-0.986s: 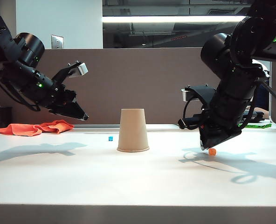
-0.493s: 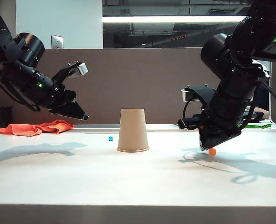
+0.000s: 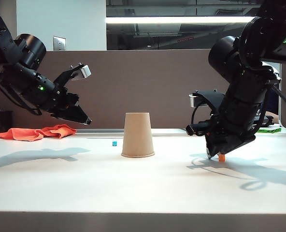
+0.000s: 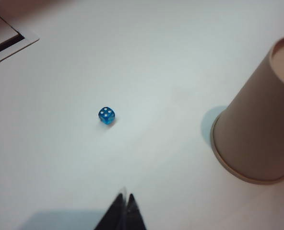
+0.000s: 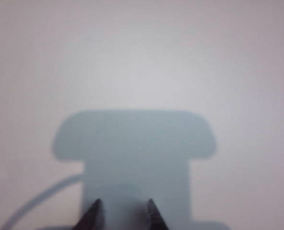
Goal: Throw the dice onto the paper cup, compare its value with the values of the other dice on the table, place the die with the higher value on the paper cup, and take no action if both dice have the same value.
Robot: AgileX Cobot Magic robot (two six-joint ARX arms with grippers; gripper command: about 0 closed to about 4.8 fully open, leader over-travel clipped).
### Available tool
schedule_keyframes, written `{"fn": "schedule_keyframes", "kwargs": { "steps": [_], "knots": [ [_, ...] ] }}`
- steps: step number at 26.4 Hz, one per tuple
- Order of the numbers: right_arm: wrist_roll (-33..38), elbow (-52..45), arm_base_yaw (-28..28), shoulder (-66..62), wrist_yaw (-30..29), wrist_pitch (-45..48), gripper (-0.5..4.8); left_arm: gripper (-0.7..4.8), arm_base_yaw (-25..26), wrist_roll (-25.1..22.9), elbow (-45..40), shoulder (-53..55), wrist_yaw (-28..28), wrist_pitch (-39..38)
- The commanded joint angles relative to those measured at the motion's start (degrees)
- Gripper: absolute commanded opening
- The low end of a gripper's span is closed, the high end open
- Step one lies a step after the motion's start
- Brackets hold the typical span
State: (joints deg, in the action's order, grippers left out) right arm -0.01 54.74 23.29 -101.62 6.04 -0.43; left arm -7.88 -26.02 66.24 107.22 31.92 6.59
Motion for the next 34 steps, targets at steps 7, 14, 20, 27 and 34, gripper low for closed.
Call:
{"fn": "schedule_keyframes", "kwargs": {
  "steps": [7, 14, 20, 27, 34],
  "knots": [
    [0.02, 0.07, 0.13, 0.15, 0.5, -2.21, 1.13, -0.05, -0.07, 0.13, 0.07, -0.33, 0.26, 0.37],
    [0.02, 0.07, 0.13, 0.17, 0.48, -4.22, 1.13, -0.06, -0.07, 0.13, 0.07, -0.33, 0.28, 0.35],
    [0.09, 0.07, 0.13, 0.26, 0.5, -6.1, 1.12, -0.05, -0.07, 0.11, 0.07, -0.26, 0.26, 0.37],
    [1.53, 0.07, 0.13, 1.75, 0.72, -7.5, 1.05, -0.05, -0.07, 0.13, 0.07, -0.24, 0.28, 0.35],
    [1.53, 0.07, 0.13, 2.64, 1.18, -8.83, 1.05, -0.05, -0.07, 0.22, 0.07, -0.24, 0.31, 0.33]
  ]
}}
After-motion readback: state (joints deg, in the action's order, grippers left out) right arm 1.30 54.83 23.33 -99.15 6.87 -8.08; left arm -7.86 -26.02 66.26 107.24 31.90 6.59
